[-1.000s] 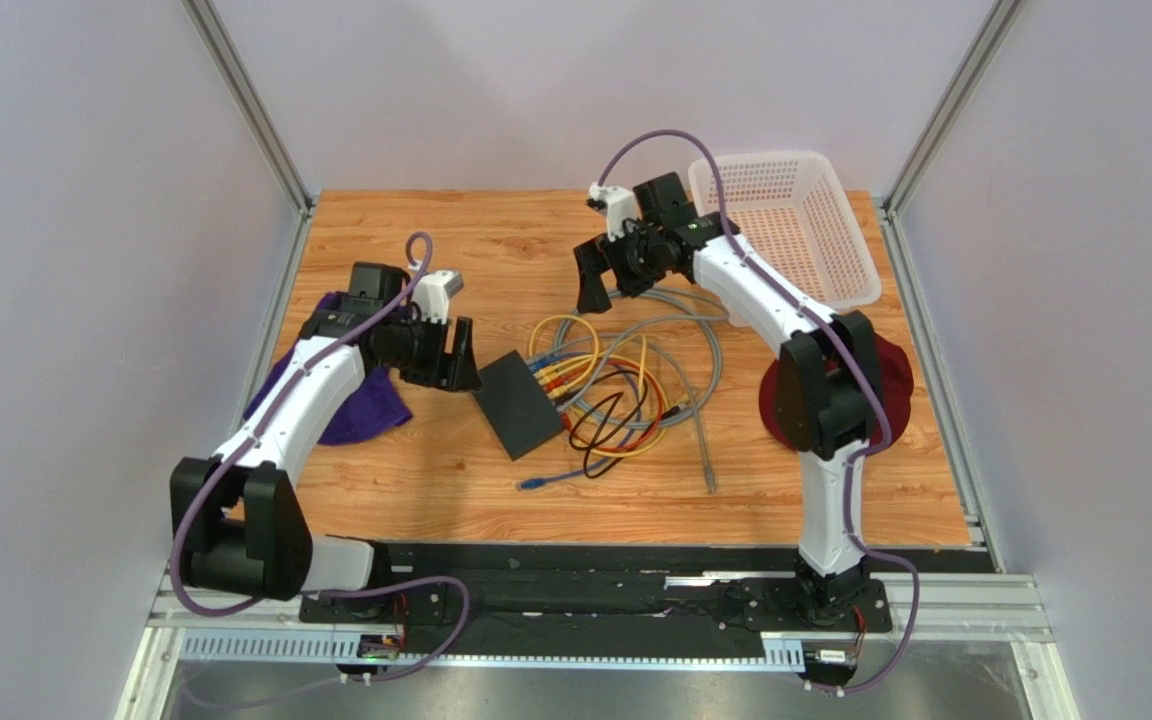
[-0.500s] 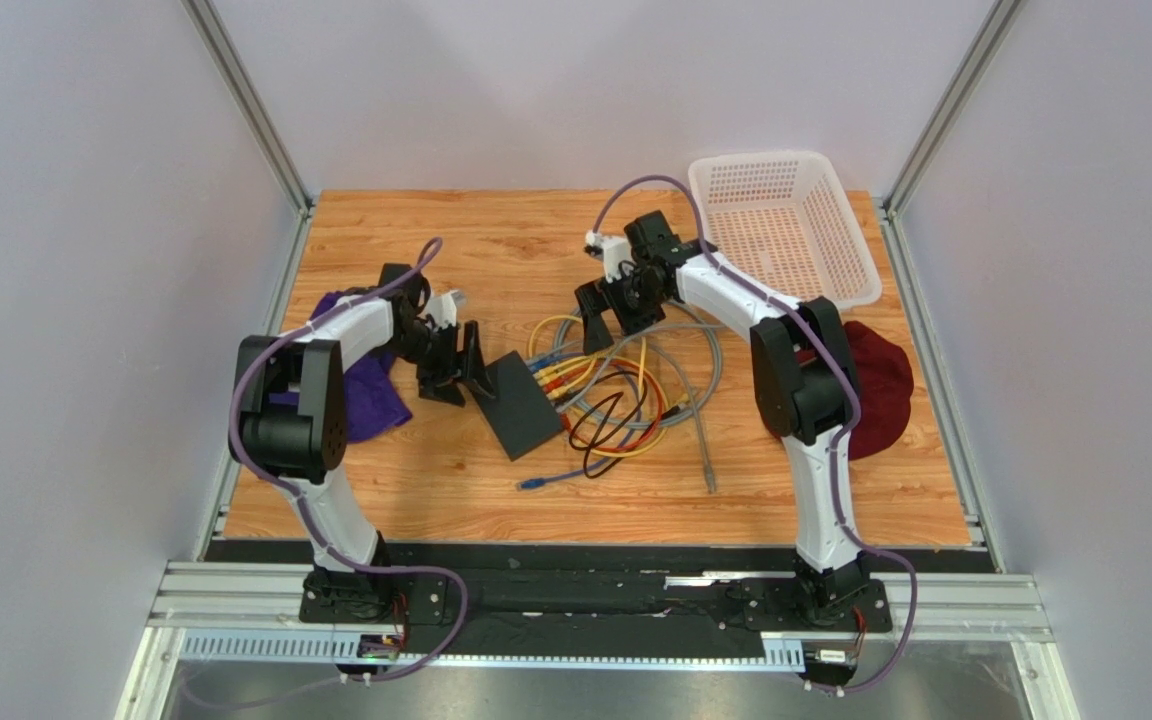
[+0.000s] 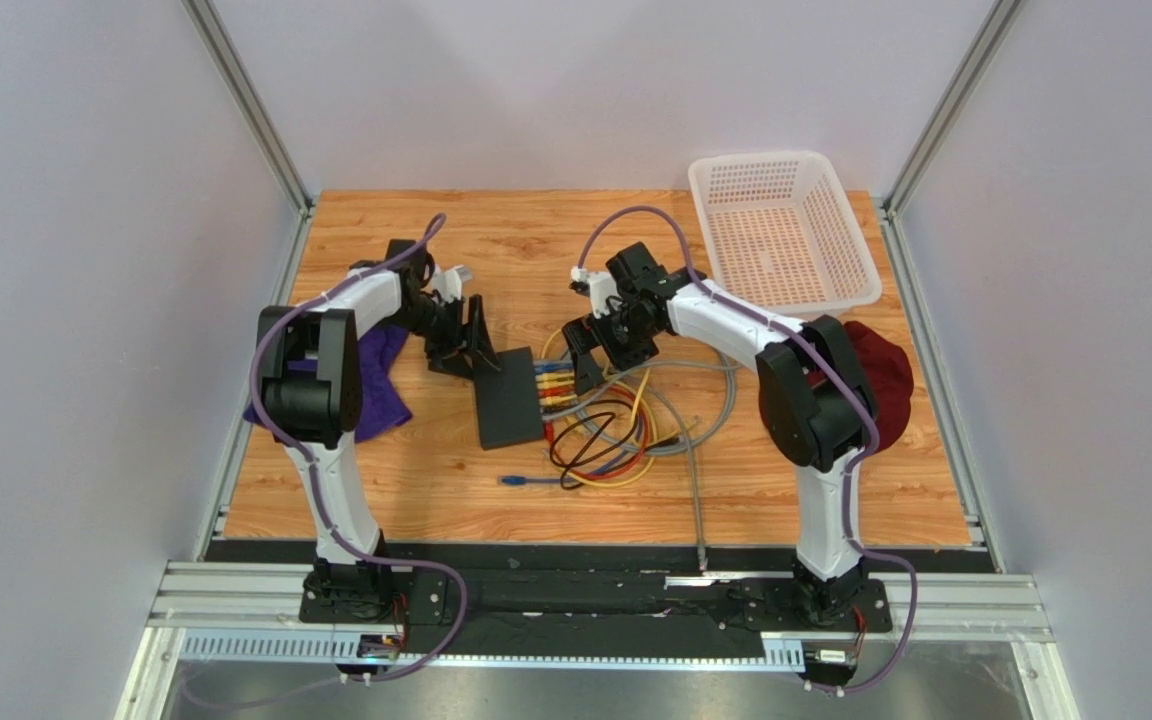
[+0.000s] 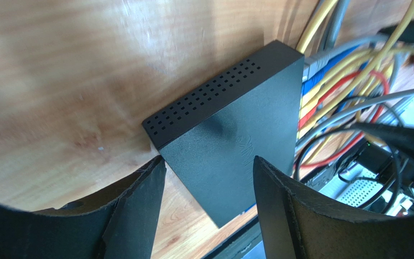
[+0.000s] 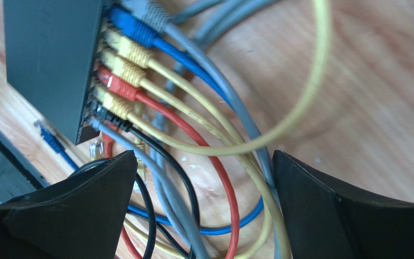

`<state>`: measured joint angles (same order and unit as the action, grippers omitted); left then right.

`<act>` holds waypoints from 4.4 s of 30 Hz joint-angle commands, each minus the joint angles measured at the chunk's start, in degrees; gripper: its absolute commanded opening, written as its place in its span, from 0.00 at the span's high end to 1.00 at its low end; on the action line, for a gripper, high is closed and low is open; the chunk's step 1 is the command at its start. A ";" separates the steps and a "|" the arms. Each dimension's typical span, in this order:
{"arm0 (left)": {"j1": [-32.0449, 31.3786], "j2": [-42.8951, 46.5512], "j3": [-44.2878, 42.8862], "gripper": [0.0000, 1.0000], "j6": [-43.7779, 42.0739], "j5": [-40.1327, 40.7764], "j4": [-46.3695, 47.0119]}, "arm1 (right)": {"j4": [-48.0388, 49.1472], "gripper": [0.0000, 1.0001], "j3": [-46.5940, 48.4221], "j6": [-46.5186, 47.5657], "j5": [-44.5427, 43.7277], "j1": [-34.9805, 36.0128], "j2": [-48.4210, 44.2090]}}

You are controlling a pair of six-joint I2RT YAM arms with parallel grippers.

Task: Pull the plug from the switch port

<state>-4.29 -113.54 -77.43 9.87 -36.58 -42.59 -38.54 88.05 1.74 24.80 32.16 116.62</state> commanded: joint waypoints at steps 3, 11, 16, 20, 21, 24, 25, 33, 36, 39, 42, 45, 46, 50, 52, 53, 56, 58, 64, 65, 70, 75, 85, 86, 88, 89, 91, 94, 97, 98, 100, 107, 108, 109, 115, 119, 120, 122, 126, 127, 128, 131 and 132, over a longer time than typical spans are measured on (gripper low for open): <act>0.16 0.33 -7.11 0.31 -2.13 -0.25 -2.49 | 1.54 0.00 -2.62 -3.06 -2.55 0.45 -7.19; 0.16 8.50 -7.48 0.28 -5.56 3.70 -7.50 | 0.49 0.00 0.44 3.44 -10.29 -1.57 -9.65; 0.25 12.72 -7.30 0.26 -4.25 3.45 -9.09 | 0.23 0.01 8.61 7.92 -6.11 -2.19 -9.13; 0.96 13.87 -7.74 0.26 -2.49 0.90 -9.53 | -2.84 0.15 18.45 7.94 8.04 -2.80 -1.42; 0.96 13.87 -8.17 0.26 -3.09 0.28 -9.79 | -3.29 0.17 20.21 7.32 10.77 -3.24 0.17; 1.04 13.34 -9.84 0.26 -6.78 0.46 -12.69 | -6.98 0.27 26.81 10.04 18.35 -3.07 5.80; 1.04 13.43 -9.93 0.26 -9.49 0.19 -13.22 | -7.07 0.27 28.74 9.52 21.40 -2.98 6.86; 1.13 12.03 -6.69 0.27 -10.22 0.28 -12.87 | -9.36 0.22 29.20 15.40 26.27 -3.24 12.76; 1.13 9.66 -4.23 0.27 -6.19 1.95 -9.02 | -9.01 0.22 28.93 15.23 25.30 -3.07 14.42; 1.04 8.69 -2.82 0.27 -3.36 0.10 -5.58 | -9.18 0.25 30.07 13.30 26.18 -3.07 17.23; 1.04 6.76 -4.48 0.28 -4.50 1.42 -6.54 | -8.92 0.29 31.56 12.77 26.71 -2.90 19.70; 1.04 5.61 -5.45 0.30 -5.64 2.30 -7.24 | -6.46 0.31 31.57 10.40 26.79 -2.89 20.67; 1.04 5.43 -5.37 0.31 -5.74 2.39 -7.33 | -5.59 0.31 30.79 9.35 26.97 -2.81 20.84; 0.96 3.50 -3.53 0.34 -4.95 2.30 -6.37 | -4.79 0.32 31.92 8.20 27.58 -2.28 22.07; 0.87 2.10 -3.34 0.34 -4.86 2.30 -6.28 | -4.87 0.33 32.01 7.93 27.76 -2.37 22.51; 0.69 0.87 -3.87 0.34 -5.29 1.95 -6.45 | -5.31 0.33 32.01 8.37 27.76 -2.37 22.60; 0.60 -0.89 -5.01 0.34 -5.56 1.33 -7.07 | -6.71 0.34 32.09 9.33 27.76 -2.46 23.57; 0.52 -1.51 -5.71 0.34 -5.65 0.81 -6.98 | -7.16 0.34 31.83 9.95 28.37 -2.46 23.74; -0.19 -3.62 -6.33 0.36 -6.35 0.55 -7.86 | -4.89 0.36 31.83 8.29 29.96 -2.37 24.97; -0.19 -3.80 -6.24 0.37 -6.70 0.72 -8.12 | -4.26 0.36 31.92 7.67 29.96 -2.28 25.15; -0.19 -4.41 -7.38 0.45 -6.70 0.81 -8.65 | -2.33 0.40 34.82 4.59 30.57 -2.10 26.99; -0.63 -4.15 -6.95 0.50 -6.79 1.77 -8.92 | -3.11 0.45 36.40 4.85 28.74 -1.84 26.30; -0.71 -3.97 -6.60 0.54 -7.05 1.77 -8.91 | 0.22 0.48 36.40 1.52 31.45 -1.84 25.23; -0.71 -3.80 -6.60 0.53 -7.06 1.86 -8.92 | 0.31 0.48 36.92 0.73 31.63 -1.75 26.02; -0.80 -3.80 -6.33 0.53 -7.14 1.77 -9.00 | 0.40 0.51 37.19 0.29 31.89 -1.67 26.20; -0.80 -3.71 -6.24 0.53 -7.14 1.77 -9.09 | 0.23 0.51 37.19 0.37 30.67 -1.58 25.60; -0.89 -3.54 -5.89 0.53 -7.23 1.77 -9.00 | -0.65 0.52 36.23 1.86 28.30 -1.66 24.37; -0.98 -3.36 -5.80 0.53 -7.14 1.51 -9.00 | -2.59 0.52 35.52 4.24 26.18 -1.67 22.43; -1.07 -3.45 -5.89 0.53 -7.14 1.16 -8.92 | -1.45 0.51 35.26 3.63 27.23 -1.66 22.34; -1.07 -3.45 -5.89 0.53 -7.14 1.24 -8.83 | -0.58 0.50 35.35 2.58 27.76 -1.66 23.03; -1.15 -3.62 -6.15 0.53 -7.32 1.33 -9.00 | 2.41 0.50 36.13 -1.36 28.29 -1.66 24.09; -1.86 -3.36 -6.68 0.53 -7.58 1.33 -9.62 | 4.01 0.49 35.62 -4.03 29.87 -1.49 28.22; -1.94 -3.53 -6.77 0.53 -7.58 1.25 -9.62 | 2.79 0.49 35.09 -3.59 29.87 -1.49 28.40; -2.03 -3.53 -7.03 0.53 -7.50 1.16 -9.71 | 2.16 0.49 34.65 -3.15 30.05 -1.58 28.58; -2.12 -4.15 -7.21 0.54 -7.50 1.33 -9.97 | -0.30 0.49 31.31 -1.22 29.52 -1.93 28.49; -2.12 -4.41 -7.56 0.53 -7.50 1.33 -10.06 | -1.44 0.49 30.78 0.54 27.77 -2.10 28.49; -2.12 -4.50 -7.74 0.53 -7.50 1.33 -10.06 | -2.23 0.50 30.52 0.90 27.76 -2.28 28.32; -2.12 -4.50 -7.82 0.53 -7.50 1.33 -10.06 | -2.94 0.51 30.16 2.04 27.59 -2.28 28.14; -2.12 -4.59 -7.91 0.54 -7.67 1.33 -10.06 | -4.26 0.54 29.20 3.01 28.46 -2.63 28.05; -2.12 -4.59 -8.00 0.54 -7.67 1.25 -10.06 | -4.43 0.55 29.02 3.27 28.73 -2.72 28.14; -2.12 -4.59 -7.91 0.54 -7.76 1.33 -9.97 | -4.52 0.57 29.02 3.27 29.16 -2.72 28.31; -2.12 -4.50 -7.91 0.54 -7.85 1.42 -10.06 | -4.61 0.58 29.11 3.19 29.52 -2.54 28.66; -2.12 -4.59 -7.91 0.54 -7.76 1.42 -10.06 | -4.61 0.58 29.11 3.18 29.52 -2.63 28.75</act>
<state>-5.91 -117.86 -83.20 3.07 -34.00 -52.03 -40.66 117.99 3.27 54.37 29.50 144.31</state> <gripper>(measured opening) 0.466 0.425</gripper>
